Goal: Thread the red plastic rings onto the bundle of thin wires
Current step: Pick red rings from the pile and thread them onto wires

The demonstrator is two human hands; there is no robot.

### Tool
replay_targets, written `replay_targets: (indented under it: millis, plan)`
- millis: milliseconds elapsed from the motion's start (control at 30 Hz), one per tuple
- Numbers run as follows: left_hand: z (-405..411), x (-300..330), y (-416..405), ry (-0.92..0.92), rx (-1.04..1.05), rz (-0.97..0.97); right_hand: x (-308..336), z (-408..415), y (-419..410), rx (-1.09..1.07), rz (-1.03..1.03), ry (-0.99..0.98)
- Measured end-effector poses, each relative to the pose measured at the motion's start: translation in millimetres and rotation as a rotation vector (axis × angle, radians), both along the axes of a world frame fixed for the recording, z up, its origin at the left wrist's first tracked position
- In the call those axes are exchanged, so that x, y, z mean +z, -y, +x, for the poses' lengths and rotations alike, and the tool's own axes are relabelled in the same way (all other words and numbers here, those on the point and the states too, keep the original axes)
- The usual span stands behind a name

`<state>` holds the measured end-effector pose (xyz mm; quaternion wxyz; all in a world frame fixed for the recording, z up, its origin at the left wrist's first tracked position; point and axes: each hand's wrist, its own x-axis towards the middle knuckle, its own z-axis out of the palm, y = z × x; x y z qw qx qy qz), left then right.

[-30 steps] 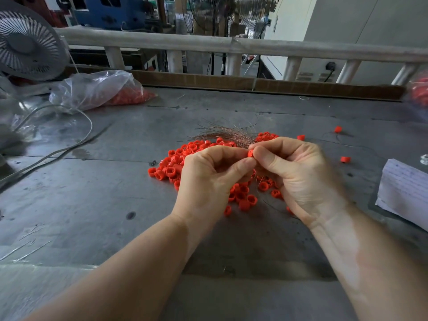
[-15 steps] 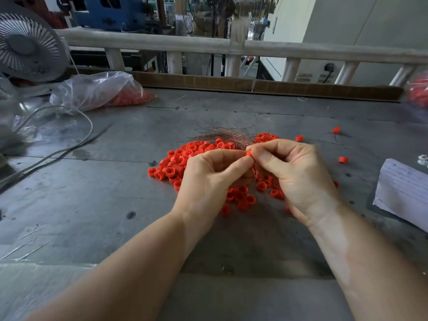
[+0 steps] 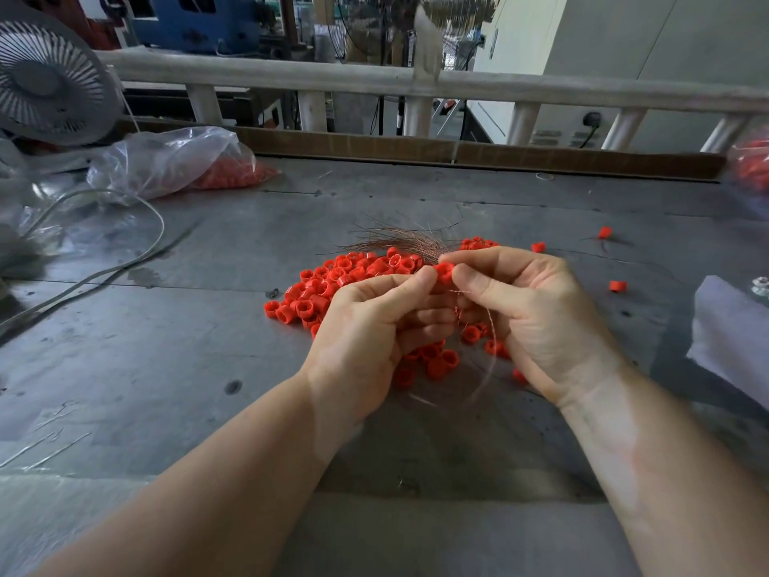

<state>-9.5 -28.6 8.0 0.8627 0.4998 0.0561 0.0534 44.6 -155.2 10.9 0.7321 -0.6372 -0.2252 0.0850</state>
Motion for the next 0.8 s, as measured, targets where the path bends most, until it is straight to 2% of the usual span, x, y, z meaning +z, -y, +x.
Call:
replay_targets:
  millis: [400,800]
  plan:
    - [-3.9,2.6,0.8,0.085,-0.047,0.047,4.4,-5.7,-3.5,0.154,0.206,-0.232]
    - [-5.8,5.2,2.1,0.124,-0.041,0.077,1.7,-5.2,-4.8,0.275,0.231,-0.205]
